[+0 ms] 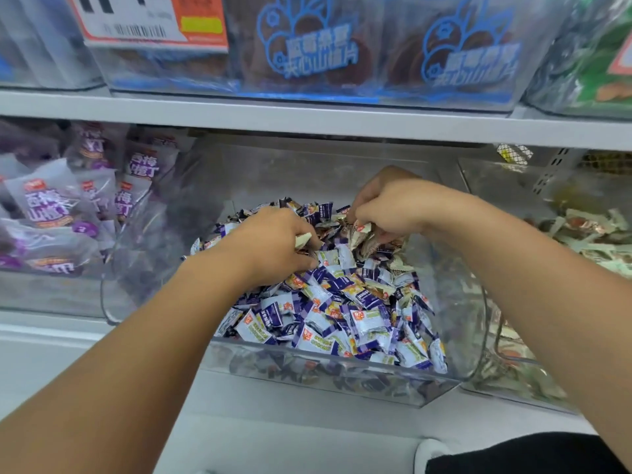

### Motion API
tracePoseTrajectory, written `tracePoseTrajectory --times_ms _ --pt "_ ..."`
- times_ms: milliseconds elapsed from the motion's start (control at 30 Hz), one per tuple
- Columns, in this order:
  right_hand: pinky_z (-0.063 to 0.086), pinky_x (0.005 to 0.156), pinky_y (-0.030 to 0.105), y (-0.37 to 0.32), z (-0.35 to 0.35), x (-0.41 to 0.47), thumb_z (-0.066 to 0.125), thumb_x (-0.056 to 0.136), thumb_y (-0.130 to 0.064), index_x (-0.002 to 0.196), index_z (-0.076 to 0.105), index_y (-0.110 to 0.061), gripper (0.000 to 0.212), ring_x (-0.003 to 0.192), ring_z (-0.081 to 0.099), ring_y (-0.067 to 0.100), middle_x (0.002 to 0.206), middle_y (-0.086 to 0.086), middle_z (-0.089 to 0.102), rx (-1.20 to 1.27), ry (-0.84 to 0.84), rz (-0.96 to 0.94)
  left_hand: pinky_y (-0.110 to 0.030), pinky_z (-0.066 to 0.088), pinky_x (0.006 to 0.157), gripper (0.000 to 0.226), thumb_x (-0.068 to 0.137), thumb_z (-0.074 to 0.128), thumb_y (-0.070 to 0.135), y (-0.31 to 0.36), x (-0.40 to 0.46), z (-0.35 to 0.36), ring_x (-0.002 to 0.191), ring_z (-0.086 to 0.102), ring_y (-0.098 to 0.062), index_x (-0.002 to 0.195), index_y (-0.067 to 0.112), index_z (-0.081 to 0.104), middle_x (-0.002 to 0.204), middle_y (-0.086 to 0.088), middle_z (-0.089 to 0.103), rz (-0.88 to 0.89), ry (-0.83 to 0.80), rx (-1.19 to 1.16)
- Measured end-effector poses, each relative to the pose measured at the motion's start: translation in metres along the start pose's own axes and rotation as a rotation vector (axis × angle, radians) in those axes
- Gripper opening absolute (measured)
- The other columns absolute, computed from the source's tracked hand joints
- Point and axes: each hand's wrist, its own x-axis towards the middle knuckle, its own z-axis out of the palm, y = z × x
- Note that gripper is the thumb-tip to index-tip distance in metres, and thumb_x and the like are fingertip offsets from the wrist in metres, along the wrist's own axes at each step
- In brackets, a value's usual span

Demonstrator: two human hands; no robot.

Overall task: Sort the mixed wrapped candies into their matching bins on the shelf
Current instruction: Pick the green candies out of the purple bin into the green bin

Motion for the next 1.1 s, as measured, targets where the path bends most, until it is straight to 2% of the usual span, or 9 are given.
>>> tracePoseTrajectory --times_ms 200,300,367,433,533,600,733,933,1100 --pt "0.063 0.070 0.038 0.001 0.001 -0.006 0.069 0.088 -0.012 0.094 0.076 -0.009 0.010 0.087 0.068 0.028 0.110 0.006 0.062 0.227 -0.009 0.042 -0.033 0.055 0.073 0.008 0.078 0.083 0.029 0.007 0.014 0.007 0.077 0.065 -0.018 0.082 0.028 0.077 0.085 0.004 0.072 -0.051 0.040 0.043" --pt "0.059 0.051 0.028 -0.003 -0.002 -0.007 0.061 0.092 -0.002 0.090 0.074 -0.003 0.013 0.074 0.070 0.026 0.101 0.008 0.058 0.320 0.020 0.025 -0.035 0.056 0.071 0.008 0.077 0.084 0.027 0.000 0.017 0.004 0.076 0.066 -0.017 0.078 0.027 0.076 0.081 0.006 0.071 -0.045 0.020 0.099" --pt "0.047 0.041 0.018 -0.002 -0.007 -0.011 0.055 0.094 -0.003 0.088 0.075 -0.010 0.022 0.048 0.064 0.011 0.072 0.003 0.063 0.188 0.053 -0.036 -0.036 0.055 0.071 0.011 0.077 0.083 0.030 -0.004 0.015 0.001 0.077 0.065 -0.017 0.074 0.027 0.074 0.079 0.008 0.070 -0.014 0.041 0.069" --pt "0.047 0.045 0.016 0.001 -0.014 -0.014 0.063 0.092 -0.016 0.090 0.076 -0.018 0.014 0.047 0.061 0.004 0.057 -0.007 0.065 -0.101 0.000 -0.130 -0.033 0.052 0.068 0.013 0.080 0.081 0.030 -0.004 0.010 -0.005 0.076 0.064 -0.017 0.073 0.024 0.072 0.080 0.007 0.067 0.019 0.084 -0.029" --pt "0.059 0.080 0.036 0.004 -0.020 -0.025 0.082 0.075 -0.046 0.089 0.077 -0.021 0.029 0.086 0.070 0.021 0.085 -0.003 0.074 -0.467 -0.318 -0.130 -0.023 0.042 0.051 0.013 0.088 0.072 0.028 -0.003 0.001 -0.015 0.057 0.059 -0.010 0.080 0.019 0.069 0.069 0.007 0.063 0.023 0.125 -0.198" --pt "0.057 0.084 0.037 0.003 -0.016 -0.034 0.086 0.067 -0.047 0.084 0.076 -0.020 0.033 0.089 0.069 0.022 0.083 -0.006 0.072 -0.538 -0.396 -0.135 -0.020 0.034 0.042 0.013 0.092 0.066 0.025 -0.005 -0.003 -0.018 0.038 0.043 -0.008 0.083 0.016 0.065 0.054 0.007 0.054 -0.018 0.140 -0.334" --pt "0.053 0.077 0.031 0.001 0.001 -0.038 0.082 0.077 -0.035 0.095 0.073 -0.011 0.032 0.087 0.065 0.021 0.084 -0.003 0.067 -0.683 -0.428 -0.178 -0.028 0.032 0.047 0.013 0.095 0.056 0.024 -0.003 -0.004 -0.018 0.046 0.037 -0.018 0.084 0.018 0.061 0.055 -0.005 0.045 -0.113 0.179 -0.530" --pt "0.043 0.059 0.028 0.003 -0.014 -0.027 0.070 0.085 -0.020 0.070 0.059 -0.015 0.019 0.063 0.051 0.016 0.064 -0.002 0.057 -0.399 -0.196 -0.270 -0.029 0.037 0.053 0.013 0.093 0.056 0.025 -0.004 -0.001 -0.019 0.049 0.042 -0.020 0.089 0.016 0.065 0.058 -0.004 0.053 -0.209 0.290 -0.592" --pt "0.047 0.062 0.024 -0.013 0.001 -0.014 0.058 0.095 -0.022 0.094 0.062 -0.015 0.008 0.070 0.062 0.010 0.079 -0.002 0.069 -0.297 -0.136 -0.268 -0.024 0.037 0.048 0.010 0.094 0.058 0.022 -0.014 0.002 -0.022 0.049 0.045 -0.017 0.089 0.017 0.066 0.068 -0.005 0.061 -0.260 0.445 -0.567"
